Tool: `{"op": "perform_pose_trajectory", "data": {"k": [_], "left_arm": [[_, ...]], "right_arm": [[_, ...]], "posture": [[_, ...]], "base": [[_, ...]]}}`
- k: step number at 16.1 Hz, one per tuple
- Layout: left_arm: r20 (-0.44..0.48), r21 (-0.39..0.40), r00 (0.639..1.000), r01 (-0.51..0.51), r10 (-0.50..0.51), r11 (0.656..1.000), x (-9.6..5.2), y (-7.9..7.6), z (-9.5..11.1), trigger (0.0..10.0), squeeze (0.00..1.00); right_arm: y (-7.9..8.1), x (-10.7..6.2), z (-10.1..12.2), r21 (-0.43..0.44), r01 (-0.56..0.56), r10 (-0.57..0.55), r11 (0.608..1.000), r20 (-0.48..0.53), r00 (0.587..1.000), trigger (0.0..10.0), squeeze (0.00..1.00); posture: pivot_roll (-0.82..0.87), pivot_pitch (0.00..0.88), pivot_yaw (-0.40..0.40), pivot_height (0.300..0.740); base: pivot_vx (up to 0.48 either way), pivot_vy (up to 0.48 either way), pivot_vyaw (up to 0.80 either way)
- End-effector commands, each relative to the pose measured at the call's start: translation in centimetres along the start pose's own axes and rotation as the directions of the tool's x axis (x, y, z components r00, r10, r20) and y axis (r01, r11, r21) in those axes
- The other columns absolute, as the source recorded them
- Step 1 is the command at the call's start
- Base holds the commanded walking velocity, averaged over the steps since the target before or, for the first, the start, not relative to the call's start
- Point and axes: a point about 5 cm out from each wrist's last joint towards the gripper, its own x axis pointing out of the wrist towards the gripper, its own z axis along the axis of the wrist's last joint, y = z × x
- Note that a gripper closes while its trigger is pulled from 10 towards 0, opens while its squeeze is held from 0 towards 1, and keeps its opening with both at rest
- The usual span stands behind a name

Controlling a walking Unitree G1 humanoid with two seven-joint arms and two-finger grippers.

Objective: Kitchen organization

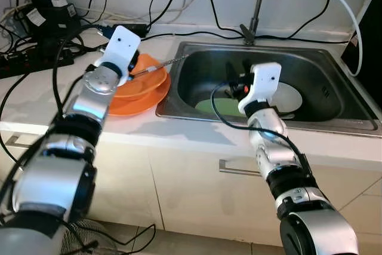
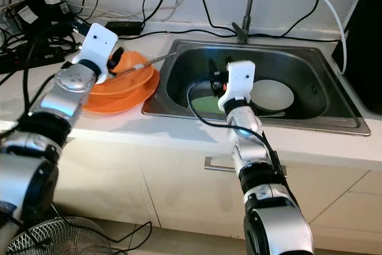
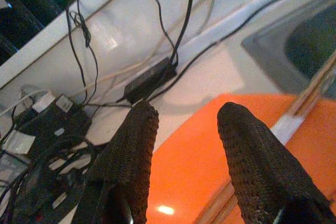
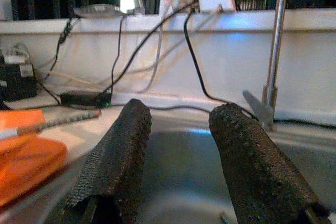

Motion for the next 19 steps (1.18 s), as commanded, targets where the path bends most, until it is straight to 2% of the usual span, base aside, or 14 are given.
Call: {"op": "perform_pose_trajectory", "data": {"k": [1,4,6,13,19], "left_arm": [[-0.009,0.03,1.0,0.013,-0.012,0.999,0.1,0.2,0.1,10.0,0.0],[-0.063,0.045,0.998,0.033,-0.03,0.998,0.1,0.0,-0.9,10.0,0.0],[-0.109,0.107,0.993,0.053,-0.041,0.993,-0.1,-0.1,-1.8,10.0,0.0],[-0.124,0.11,0.99,0.077,-0.064,0.991,-0.1,-0.2,-1.9,10.0,0.0],[-0.13,0.117,0.976,0.189,-0.173,0.975,-0.1,-1.9,-2.2,10.0,0.0]], "right_arm": [[-0.1,0.1,0.5,0.005,0.007,-0.007,1.0,0.018,1.0,10.0,0.0],[-0.4,-0.1,0.5,0.002,0.015,-0.015,1.0,0.018,1.0,10.0,0.0],[-0.5,-0.2,0.6,0.0,0.021,-0.021,1.0,0.016,1.0,10.0,0.0],[-0.6,-0.3,0.7,-0.001,0.025,-0.025,1.0,0.009,1.0,10.0,0.0],[-0.6,-0.2,0.7,-0.003,0.027,-0.027,1.0,0.003,1.0,10.0,0.0]], "posture": [[0.06,0.0,0.035,0.74],[0.05,0.0,0.035,0.74],[0.04,0.0,0.037,0.74],[0.05,0.0,0.031,0.74],[0.05,0.0,0.027,0.74]], "base": [[0.0,0.0,0.0],[0.0,0.0,0.0],[0.0,0.0,0.0],[0.0,0.0,0.0],[0.0,0.0,0.0]]}}
